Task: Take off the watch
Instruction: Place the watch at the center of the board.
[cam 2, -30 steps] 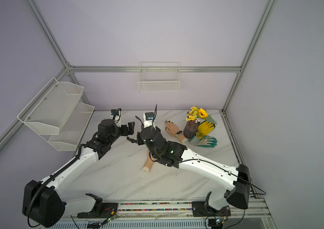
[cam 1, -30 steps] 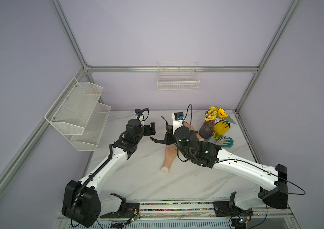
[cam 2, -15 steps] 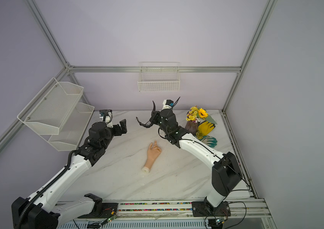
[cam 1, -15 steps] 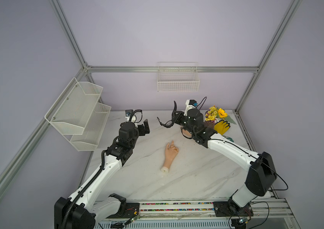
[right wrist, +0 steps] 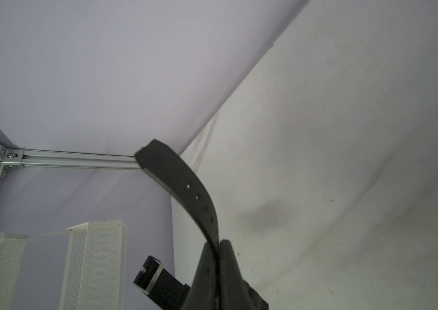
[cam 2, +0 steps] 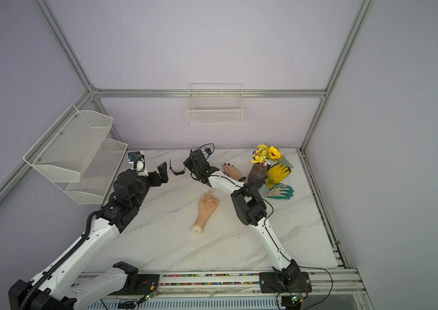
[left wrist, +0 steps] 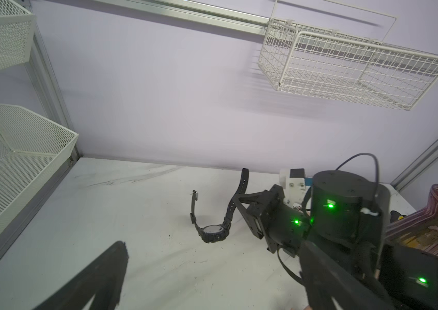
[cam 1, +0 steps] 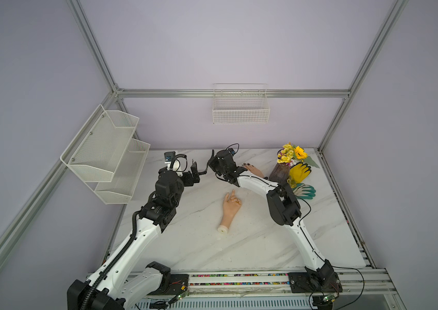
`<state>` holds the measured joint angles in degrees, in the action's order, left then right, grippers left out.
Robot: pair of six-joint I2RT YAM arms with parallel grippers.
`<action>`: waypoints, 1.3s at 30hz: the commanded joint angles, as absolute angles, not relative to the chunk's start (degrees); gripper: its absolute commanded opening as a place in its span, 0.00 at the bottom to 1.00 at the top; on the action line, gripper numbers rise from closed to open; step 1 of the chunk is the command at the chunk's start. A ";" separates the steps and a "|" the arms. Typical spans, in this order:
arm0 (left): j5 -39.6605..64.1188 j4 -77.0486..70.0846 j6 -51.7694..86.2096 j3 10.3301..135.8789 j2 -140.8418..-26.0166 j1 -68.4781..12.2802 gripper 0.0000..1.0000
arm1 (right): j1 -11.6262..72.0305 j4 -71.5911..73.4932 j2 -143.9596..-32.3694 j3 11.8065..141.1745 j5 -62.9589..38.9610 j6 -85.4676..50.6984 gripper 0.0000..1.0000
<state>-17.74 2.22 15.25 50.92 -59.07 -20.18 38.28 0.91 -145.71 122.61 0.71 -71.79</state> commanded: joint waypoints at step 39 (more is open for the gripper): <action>8.62 -5.66 10.59 50.47 -58.60 -18.44 1.00 | 49.55 26.29 -65.83 37.00 32.18 -26.82 0.70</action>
<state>4.84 -2.59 11.33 50.83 -59.46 -18.39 50.28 29.32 -70.15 41.56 28.03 -27.77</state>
